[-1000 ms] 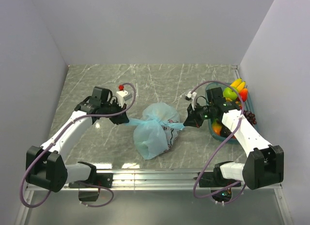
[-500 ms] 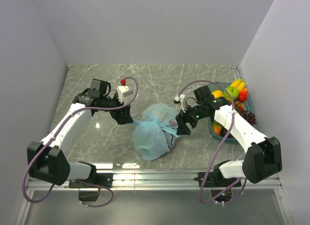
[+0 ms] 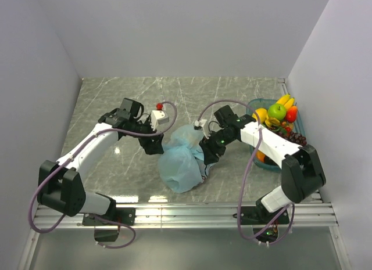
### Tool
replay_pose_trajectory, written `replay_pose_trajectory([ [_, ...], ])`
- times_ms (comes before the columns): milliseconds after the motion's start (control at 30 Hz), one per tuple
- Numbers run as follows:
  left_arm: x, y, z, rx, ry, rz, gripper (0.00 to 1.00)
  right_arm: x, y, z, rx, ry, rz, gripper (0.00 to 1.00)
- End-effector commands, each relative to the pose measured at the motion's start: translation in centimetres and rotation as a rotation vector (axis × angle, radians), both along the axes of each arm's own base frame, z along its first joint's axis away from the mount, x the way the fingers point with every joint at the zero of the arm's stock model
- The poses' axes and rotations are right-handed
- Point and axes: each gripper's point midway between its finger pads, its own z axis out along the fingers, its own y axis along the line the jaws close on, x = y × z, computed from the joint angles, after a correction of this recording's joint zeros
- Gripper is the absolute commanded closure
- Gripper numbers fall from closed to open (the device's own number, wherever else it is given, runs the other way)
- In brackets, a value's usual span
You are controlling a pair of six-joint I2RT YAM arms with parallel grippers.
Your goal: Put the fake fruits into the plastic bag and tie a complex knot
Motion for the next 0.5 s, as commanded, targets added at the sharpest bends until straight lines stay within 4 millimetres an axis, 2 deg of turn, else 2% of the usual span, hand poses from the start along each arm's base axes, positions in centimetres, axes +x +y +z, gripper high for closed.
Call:
replay_pose_trajectory([
  [0, 1.6, 0.4, -1.5, 0.059, -0.059, 0.012, 0.18, 1.3, 0.6, 0.2, 0.003, -0.037, -0.019, 0.44],
  [33, 1.9, 0.5, -2.1, 0.074, -0.061, 0.012, 0.20, 1.3, 0.5, 0.1, 0.003, -0.040, -0.019, 0.47],
  [67, 2.2, 0.8, -2.4, 0.092, -0.071, 0.017, 0.22, 1.3, 0.4, 0.1, 0.000, -0.051, -0.022, 0.57],
  [133, 2.4, 0.9, -3.2, 0.105, -0.080, 0.016, 0.32, 1.5, 0.2, 0.0, -0.012, -0.068, -0.025, 0.66],
  [167, 2.5, 0.9, -3.4, 0.108, -0.080, 0.011, 0.37, 1.7, 0.1, 0.0, -0.015, -0.075, -0.034, 0.81],
  [200, 2.5, 0.9, -3.6, 0.108, -0.078, 0.006, 0.52, 1.8, -0.1, -0.2, -0.030, -0.085, -0.038, 0.93],
  [233, 2.6, 0.9, -3.6, 0.110, -0.079, 0.009, 0.64, 2.0, -0.2, -0.1, -0.034, -0.092, -0.045, 1.00],
  [300, 2.8, 1.1, -3.6, 0.114, -0.081, 0.022, 0.85, 2.3, -0.4, 0.4, -0.040, -0.120, -0.062, 1.00],
  [333, 3.0, 1.2, -3.4, 0.108, -0.075, 0.043, 0.99, 2.7, -0.8, 0.3, -0.058, -0.140, -0.080, 1.00],
  [433, 3.7, 2.6, -2.3, 0.088, -0.080, 0.140, 1.00, 3.9, -2.3, 1.1, -0.081, -0.199, -0.157, 1.00],
  [467, 4.3, 3.6, -2.0, 0.089, -0.079, 0.186, 1.00, 4.1, -2.7, 1.6, -0.080, -0.215, -0.177, 1.00],
])
